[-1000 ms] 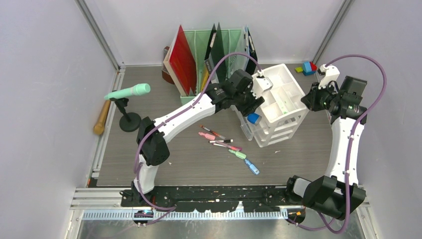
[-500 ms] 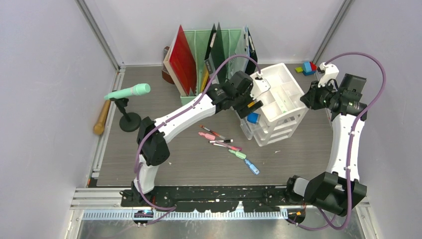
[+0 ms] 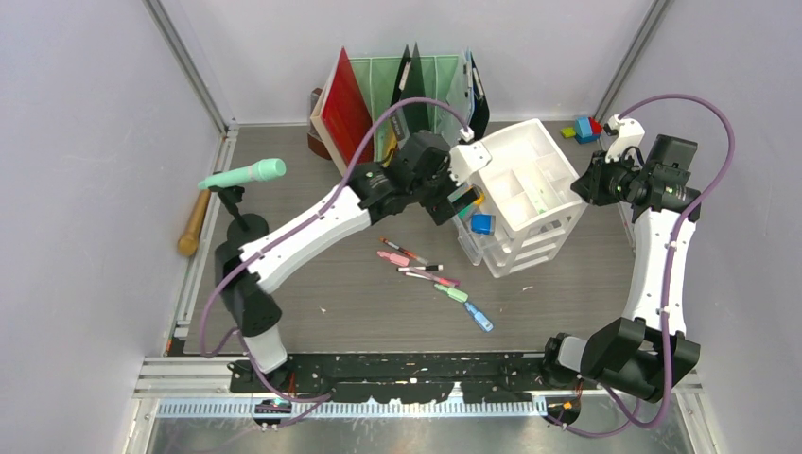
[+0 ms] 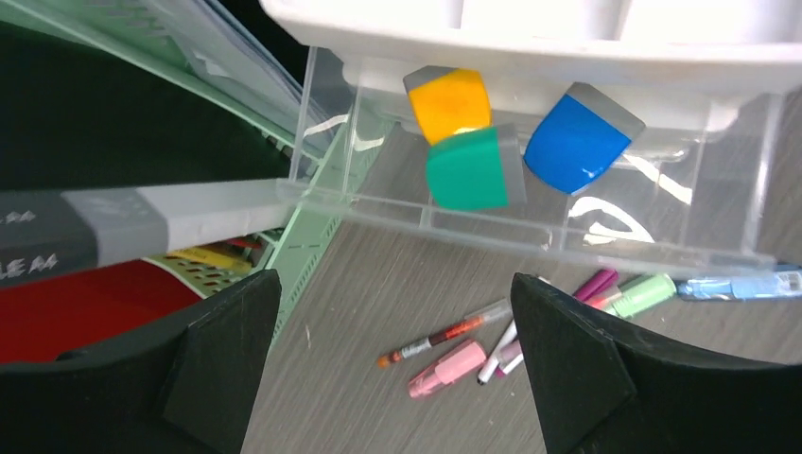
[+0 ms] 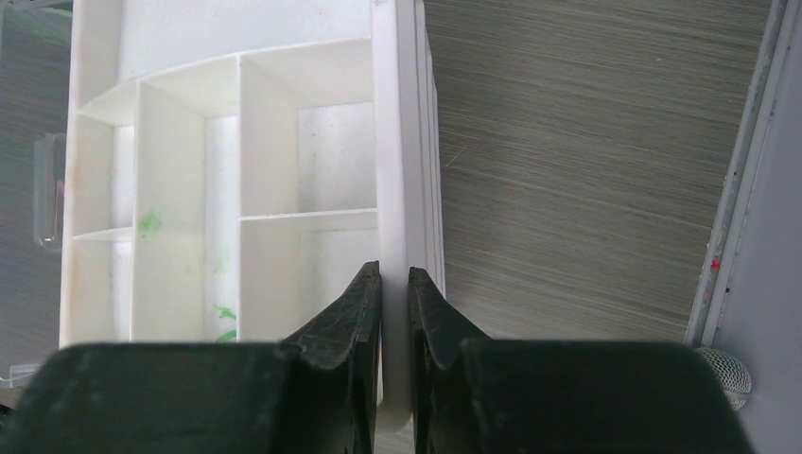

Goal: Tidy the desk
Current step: Close the drawer in the storage box.

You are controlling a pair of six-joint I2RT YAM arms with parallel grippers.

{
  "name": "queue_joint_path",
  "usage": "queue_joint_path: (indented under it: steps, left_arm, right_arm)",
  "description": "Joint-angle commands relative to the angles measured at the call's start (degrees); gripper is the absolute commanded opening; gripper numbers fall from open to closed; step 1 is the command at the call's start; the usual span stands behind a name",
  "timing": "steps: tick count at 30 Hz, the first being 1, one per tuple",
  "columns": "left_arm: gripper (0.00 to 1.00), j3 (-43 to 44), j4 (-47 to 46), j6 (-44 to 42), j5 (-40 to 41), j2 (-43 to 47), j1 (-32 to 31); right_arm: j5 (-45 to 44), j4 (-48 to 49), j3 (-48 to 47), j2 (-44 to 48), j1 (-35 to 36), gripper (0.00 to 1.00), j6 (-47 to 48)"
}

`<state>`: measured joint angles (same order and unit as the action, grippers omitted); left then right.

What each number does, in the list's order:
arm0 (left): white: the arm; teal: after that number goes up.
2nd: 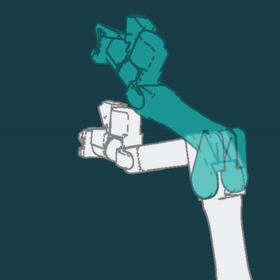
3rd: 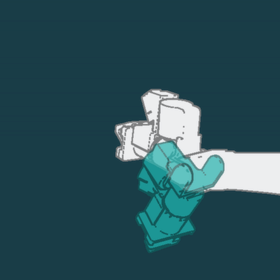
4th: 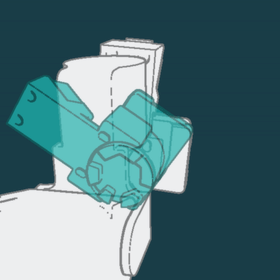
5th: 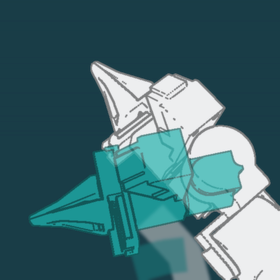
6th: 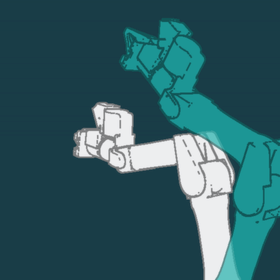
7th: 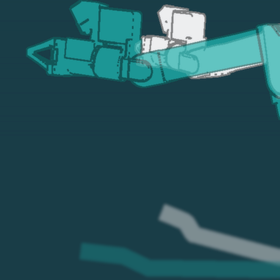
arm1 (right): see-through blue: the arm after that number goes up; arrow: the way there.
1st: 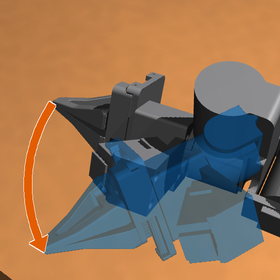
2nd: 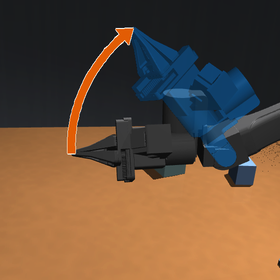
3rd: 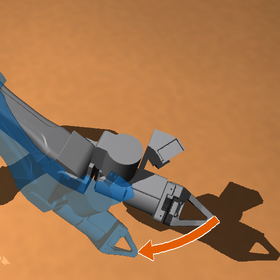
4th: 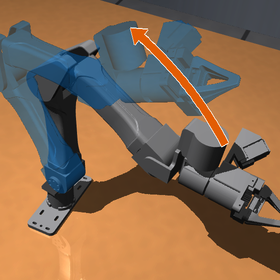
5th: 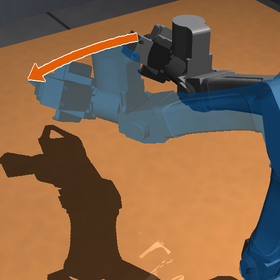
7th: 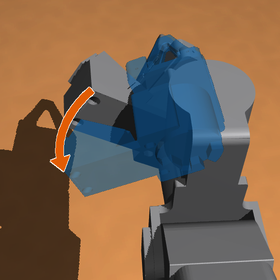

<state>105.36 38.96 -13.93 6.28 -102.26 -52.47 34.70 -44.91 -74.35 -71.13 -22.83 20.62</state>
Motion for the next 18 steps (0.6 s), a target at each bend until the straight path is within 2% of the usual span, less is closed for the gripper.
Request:
queue_joint_path:
  steps: [1,6,10,13,18]
  left_arm:
    - [0.96,-4.7,-0.1,-0.2,-2.0,6.7,1.1]
    - [0.97,-13.3,-3.3,-1.2,-3.0,7.8,1.2]
    - [0.96,-16.0,-10.6,0.1,-3.6,5.6,1.2]
    - [0.96,-14.5,-13.9,1.6,-4.0,2.2,1.2]
    - [0.96,-7.3,-14.5,3.4,-4.6,-4.3,1.2]
  right_arm:
    - [-3.6,-2.9,1.5,-2.0,0.8,0.17,-1.9]
    - [-2.7,-1.9,2.2,-2.0,0.7,0.17,-3.2]
    - [-2.0,-0.5,3.1,-2.2,0.8,0.17,-4.7]
    - [-1.7,0.2,3.9,-2.2,0.7,0.17,-5.2]
    - [-1.7,0.5,4.1,-2.5,0.7,0.17,-5.3]
